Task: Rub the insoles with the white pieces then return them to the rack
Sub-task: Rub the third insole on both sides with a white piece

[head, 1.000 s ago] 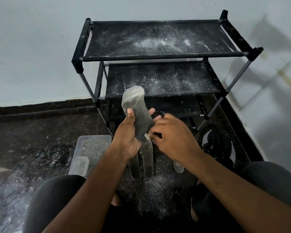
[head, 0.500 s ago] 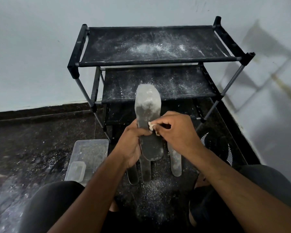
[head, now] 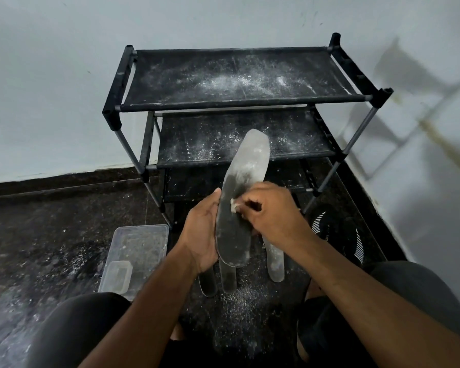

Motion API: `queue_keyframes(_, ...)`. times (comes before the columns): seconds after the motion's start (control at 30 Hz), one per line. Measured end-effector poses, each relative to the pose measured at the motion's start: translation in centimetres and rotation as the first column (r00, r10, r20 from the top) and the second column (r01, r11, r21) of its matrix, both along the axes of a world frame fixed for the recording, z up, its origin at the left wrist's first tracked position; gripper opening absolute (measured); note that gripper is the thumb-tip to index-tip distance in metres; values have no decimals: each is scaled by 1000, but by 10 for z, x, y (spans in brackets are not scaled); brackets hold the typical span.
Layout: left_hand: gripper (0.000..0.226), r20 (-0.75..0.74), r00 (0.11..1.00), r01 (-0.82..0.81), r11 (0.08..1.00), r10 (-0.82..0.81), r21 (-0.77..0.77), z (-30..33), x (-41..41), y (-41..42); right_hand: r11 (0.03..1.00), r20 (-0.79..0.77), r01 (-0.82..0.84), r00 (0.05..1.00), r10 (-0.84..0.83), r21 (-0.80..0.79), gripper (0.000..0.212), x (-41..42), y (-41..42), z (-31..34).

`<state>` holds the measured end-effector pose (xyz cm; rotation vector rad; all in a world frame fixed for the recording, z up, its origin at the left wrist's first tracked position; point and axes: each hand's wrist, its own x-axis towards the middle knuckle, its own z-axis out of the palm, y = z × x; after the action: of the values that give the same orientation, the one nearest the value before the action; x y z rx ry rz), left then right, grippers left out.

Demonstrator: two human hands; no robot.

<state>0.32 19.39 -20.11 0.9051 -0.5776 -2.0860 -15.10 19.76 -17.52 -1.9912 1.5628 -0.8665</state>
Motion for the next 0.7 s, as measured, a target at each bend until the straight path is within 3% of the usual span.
queue_keyframes(0.1,61,12,999,-37,999,37,31,-1,3,-2,988,-149,-148,979,142,-31,10,10,6,-7)
queue_keyframes(0.23,55,32,999,-25,999,24,34,-1,1,2,993,-234,-23,972,-6,-119,10,3,0,-4)
queue_keyframes(0.3,50,38,999,14,1000,-14,1,3,-2,5,977,-181,121,972,-153,-177,8,-7,-5,-2)
queue_keyframes(0.37,48,43,999,29,1000,-29,-6,5,-3,7,968,-147,170,969,-198,-184,7,-7,-5,-3)
queue_keyframes(0.47,53,54,998,7,999,-10,42,6,-4,7,986,-230,19,972,-57,-163,8,6,4,-8)
queue_keyframes(0.53,56,45,999,-6,999,4,51,4,-3,7,983,-268,-2,962,-48,-181,9,7,4,-7)
queue_keyframes(0.7,49,61,998,23,1000,-22,-5,9,-4,8,948,-135,245,952,-275,-201,6,-15,-8,-1)
